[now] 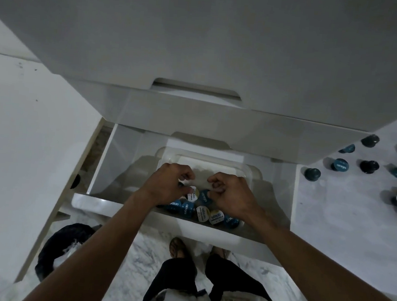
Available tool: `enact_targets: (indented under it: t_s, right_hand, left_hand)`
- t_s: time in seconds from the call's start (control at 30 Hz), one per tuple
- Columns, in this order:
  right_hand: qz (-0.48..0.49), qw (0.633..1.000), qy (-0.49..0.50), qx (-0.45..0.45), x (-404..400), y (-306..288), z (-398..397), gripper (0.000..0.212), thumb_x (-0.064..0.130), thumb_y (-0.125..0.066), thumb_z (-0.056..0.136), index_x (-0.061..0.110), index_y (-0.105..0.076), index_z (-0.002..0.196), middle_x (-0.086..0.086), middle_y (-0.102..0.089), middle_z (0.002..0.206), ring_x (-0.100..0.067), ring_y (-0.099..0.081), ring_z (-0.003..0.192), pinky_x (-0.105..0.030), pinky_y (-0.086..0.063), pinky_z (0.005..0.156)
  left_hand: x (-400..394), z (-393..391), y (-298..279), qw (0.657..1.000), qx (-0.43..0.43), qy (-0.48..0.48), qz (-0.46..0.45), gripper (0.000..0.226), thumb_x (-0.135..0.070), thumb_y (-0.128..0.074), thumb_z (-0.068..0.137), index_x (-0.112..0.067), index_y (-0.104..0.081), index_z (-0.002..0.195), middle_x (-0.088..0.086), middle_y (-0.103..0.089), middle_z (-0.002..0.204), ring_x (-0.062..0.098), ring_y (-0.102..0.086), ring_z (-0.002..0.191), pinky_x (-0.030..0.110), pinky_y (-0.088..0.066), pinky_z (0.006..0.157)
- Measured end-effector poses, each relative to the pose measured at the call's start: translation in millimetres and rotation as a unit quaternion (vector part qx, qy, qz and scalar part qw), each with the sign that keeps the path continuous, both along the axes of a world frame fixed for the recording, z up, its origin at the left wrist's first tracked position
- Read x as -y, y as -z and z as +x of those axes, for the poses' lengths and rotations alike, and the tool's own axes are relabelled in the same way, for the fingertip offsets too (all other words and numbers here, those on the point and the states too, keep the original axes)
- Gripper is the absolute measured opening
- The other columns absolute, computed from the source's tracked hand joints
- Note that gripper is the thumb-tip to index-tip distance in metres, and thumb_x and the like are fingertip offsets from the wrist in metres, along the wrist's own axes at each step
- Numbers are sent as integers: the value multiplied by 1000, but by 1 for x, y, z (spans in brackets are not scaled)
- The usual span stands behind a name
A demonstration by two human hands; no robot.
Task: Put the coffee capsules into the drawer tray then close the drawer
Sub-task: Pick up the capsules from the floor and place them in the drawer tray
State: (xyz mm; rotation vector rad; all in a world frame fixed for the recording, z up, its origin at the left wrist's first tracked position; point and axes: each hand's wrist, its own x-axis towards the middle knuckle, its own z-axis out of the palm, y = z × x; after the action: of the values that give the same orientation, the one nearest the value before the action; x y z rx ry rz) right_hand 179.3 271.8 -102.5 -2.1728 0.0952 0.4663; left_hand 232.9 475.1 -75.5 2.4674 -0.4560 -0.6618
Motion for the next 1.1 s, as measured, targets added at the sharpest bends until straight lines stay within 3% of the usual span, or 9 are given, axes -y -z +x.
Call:
enact_targets:
  t_s: [0.13,0.3,0.4,0.57,0.7,0.87,1.1]
  right_hand:
    - [6,1000,26,12,1,-16,-8,42,23,-75,82,24,-63,122,5,-64,103,-9,-62,90,-14,-48,78]
    - [27,994,90,61,2,-50,-26,44,23,-75,83,20,-61,124,4,-64,103,-10,-63,87,-24,-54,81]
    - [40,984,142,98,8,-70,-46,43,23,-78,81,20,-63,122,7,-63,100,-7,-63,83,-23,-55,79]
    - [37,960,227,161,43,-108,-82,40,25,-79,80,20,-66,117,8,-67,96,2,-63,75,-4,-47,70]
    - [43,935,291,198,100,-132,-126,36,27,-77,81,23,-66,115,11,-70,95,7,-64,80,-2,-45,68]
    - [17,914,348,207,201,-137,-180,28,27,-75,83,23,-68,110,12,-72,89,6,-66,79,-6,-48,67]
    - [-22,910,383,158,353,-104,-226,20,21,-73,85,20,-70,104,12,-71,84,7,-64,73,-3,-44,60]
  left_hand:
    - [-2,-9,-12,999,26,-5,-19,34,-26,-80,77,-19,-68,108,-4,-71,106,9,-64,93,29,-55,83]
    - [7,-16,-36,996,55,-10,-71,34,-27,-80,78,-20,-68,109,-5,-70,104,8,-65,93,26,-54,84]
    - [23,-26,-50,993,67,-9,-98,32,-31,-79,79,-23,-68,108,-9,-69,101,4,-64,91,18,-50,81]
    - [76,-56,-83,978,101,-5,-180,28,-28,-78,79,-24,-69,106,-17,-69,96,-3,-64,85,4,-45,71]
    - [134,-84,-109,966,91,10,-244,25,-26,-78,80,-26,-70,104,-17,-71,94,-2,-65,85,8,-49,70]
    - [228,-109,-121,962,70,47,-260,21,-25,-78,79,-26,-70,98,-16,-71,89,-1,-65,80,21,-53,71]
    - [369,-150,-70,976,50,45,-207,25,-26,-79,78,-21,-70,100,-11,-69,91,-2,-65,78,13,-50,67]
